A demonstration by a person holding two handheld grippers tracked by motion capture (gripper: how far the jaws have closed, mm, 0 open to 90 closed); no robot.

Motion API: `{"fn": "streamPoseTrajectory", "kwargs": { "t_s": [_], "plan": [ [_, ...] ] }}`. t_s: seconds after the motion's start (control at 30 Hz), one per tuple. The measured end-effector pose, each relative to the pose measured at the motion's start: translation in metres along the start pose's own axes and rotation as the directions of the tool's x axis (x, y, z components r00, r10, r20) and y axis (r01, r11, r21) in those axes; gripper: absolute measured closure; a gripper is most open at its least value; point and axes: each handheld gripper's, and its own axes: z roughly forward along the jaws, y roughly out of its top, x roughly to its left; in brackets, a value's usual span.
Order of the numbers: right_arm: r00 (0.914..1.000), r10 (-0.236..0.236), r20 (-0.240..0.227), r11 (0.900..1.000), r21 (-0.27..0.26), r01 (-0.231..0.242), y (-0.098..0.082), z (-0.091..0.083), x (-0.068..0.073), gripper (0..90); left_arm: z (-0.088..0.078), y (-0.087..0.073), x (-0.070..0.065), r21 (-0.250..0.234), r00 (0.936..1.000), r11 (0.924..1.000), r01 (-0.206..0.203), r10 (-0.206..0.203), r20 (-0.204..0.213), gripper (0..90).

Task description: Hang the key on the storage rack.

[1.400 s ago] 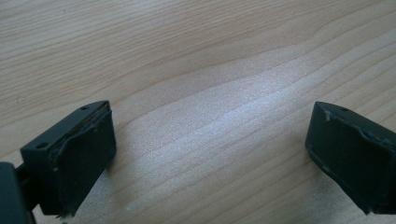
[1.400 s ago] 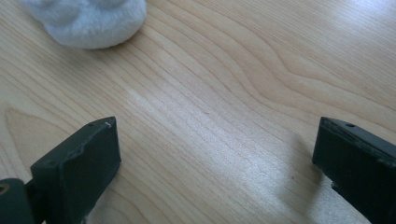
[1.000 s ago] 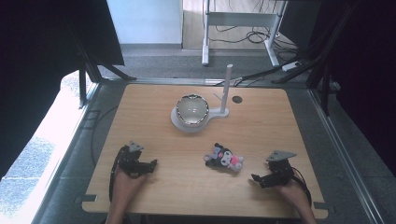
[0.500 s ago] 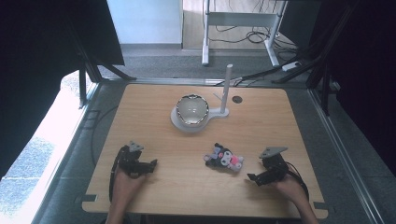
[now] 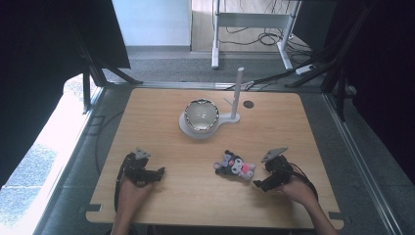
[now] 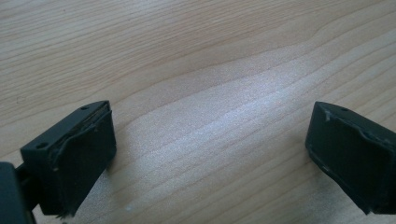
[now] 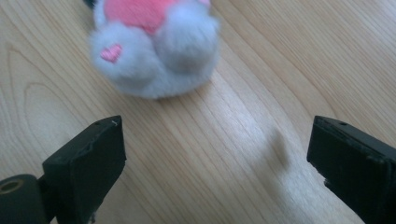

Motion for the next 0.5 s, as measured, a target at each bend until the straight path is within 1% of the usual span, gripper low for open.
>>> {"fn": "streamPoseTrajectory", "kwargs": {
  "t_s": [0.17,0.2,0.27,0.33,0.37,0.4,0.47,0.5],
  "plan": [
    [0.9995,-0.03,-0.011,0.998,0.048,0.03,0.012,0.002,0.003,6.5,0.0,0.0,0.0,0.0,1.0,1.0,0.0,0.0,0.0,1.5],
    [0.9995,-0.03,-0.011,0.998,0.048,0.03,0.012,0.002,0.003,6.5,0.0,0.0,0.0,0.0,1.0,1.0,0.0,0.0,0.0,1.5],
    [0.9987,-0.047,-0.02,0.996,0.074,0.049,0.021,0.003,0.004,7.1,0.0,0.0,0.0,0.002,1.0,1.0,-0.002,0.002,0.0,1.5],
    [0.9983,-0.053,-0.022,0.995,0.082,0.055,0.024,0.004,0.005,7.3,0.0,0.0,0.0,0.001,1.0,1.0,-0.001,0.001,0.0,1.5],
    [0.9974,-0.066,-0.031,0.992,0.105,0.069,0.03,0.006,0.005,8.0,0.0,0.0,0.0,-0.001,1.0,1.0,0.002,-0.002,0.0,1.5],
    [0.9971,-0.07,-0.032,0.99,0.119,0.073,0.034,0.007,0.006,8.4,0.0,0.0,0.0,0.002,1.0,1.0,-0.002,0.002,0.0,1.5],
    [0.9947,-0.095,-0.041,0.986,0.137,0.1,0.039,0.009,0.007,9.7,0.0,0.0,0.0,0.002,1.0,1.0,-0.002,0.002,0.0,1.5],
    [0.9939,-0.099,-0.047,0.984,0.145,0.105,0.042,0.01,0.008,10.3,0.0,0.0,0.0,0.001,1.0,1.0,-0.002,0.002,0.0,1.5]
  ]
}}
